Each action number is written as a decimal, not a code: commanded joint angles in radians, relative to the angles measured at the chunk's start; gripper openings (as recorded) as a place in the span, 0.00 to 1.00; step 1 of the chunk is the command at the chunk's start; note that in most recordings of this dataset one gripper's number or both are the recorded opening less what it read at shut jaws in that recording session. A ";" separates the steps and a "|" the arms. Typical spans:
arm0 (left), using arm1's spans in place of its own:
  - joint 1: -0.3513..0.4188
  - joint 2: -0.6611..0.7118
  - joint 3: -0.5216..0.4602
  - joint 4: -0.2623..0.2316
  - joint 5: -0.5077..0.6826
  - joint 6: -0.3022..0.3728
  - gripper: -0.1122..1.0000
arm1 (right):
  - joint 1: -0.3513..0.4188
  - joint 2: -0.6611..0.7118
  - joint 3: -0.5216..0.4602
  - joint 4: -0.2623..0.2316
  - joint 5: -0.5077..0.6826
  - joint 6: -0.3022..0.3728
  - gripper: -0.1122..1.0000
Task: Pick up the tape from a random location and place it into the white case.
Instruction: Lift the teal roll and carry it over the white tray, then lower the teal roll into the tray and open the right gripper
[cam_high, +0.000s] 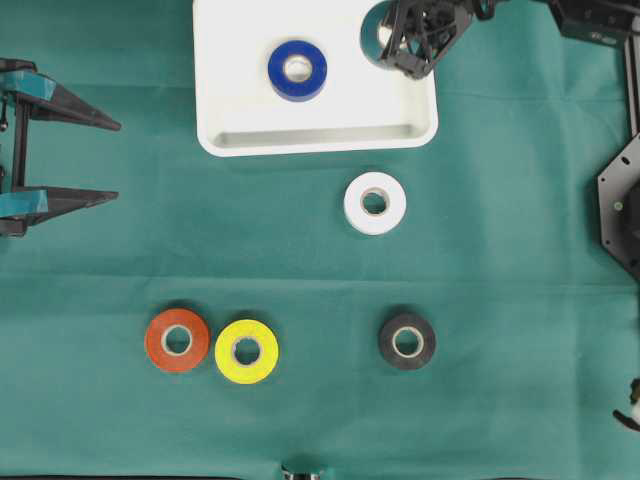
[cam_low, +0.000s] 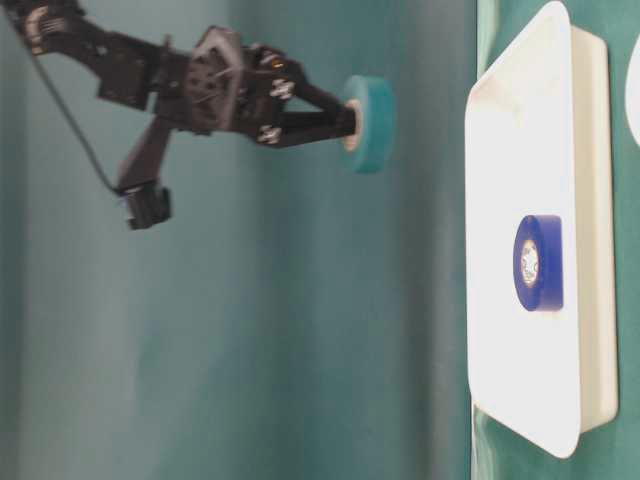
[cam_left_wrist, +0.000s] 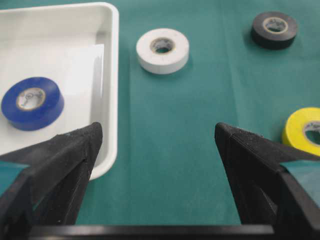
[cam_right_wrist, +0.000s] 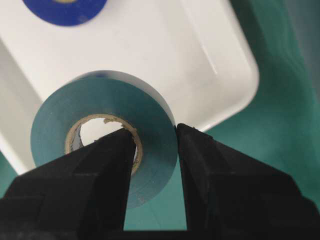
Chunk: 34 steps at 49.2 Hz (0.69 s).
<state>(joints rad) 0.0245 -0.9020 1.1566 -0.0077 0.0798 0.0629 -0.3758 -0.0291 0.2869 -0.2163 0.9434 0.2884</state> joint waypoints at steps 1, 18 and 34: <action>0.002 0.005 -0.012 0.000 -0.005 0.000 0.98 | -0.002 0.003 0.025 -0.003 -0.063 0.003 0.37; 0.014 0.006 -0.011 -0.002 -0.005 0.000 0.98 | -0.046 0.141 0.104 -0.003 -0.275 0.006 0.37; 0.014 0.005 -0.011 0.000 -0.005 0.000 0.98 | -0.066 0.173 0.124 -0.003 -0.324 0.005 0.37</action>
<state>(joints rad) 0.0353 -0.9020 1.1566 -0.0061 0.0798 0.0629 -0.4403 0.1595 0.4172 -0.2163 0.6274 0.2930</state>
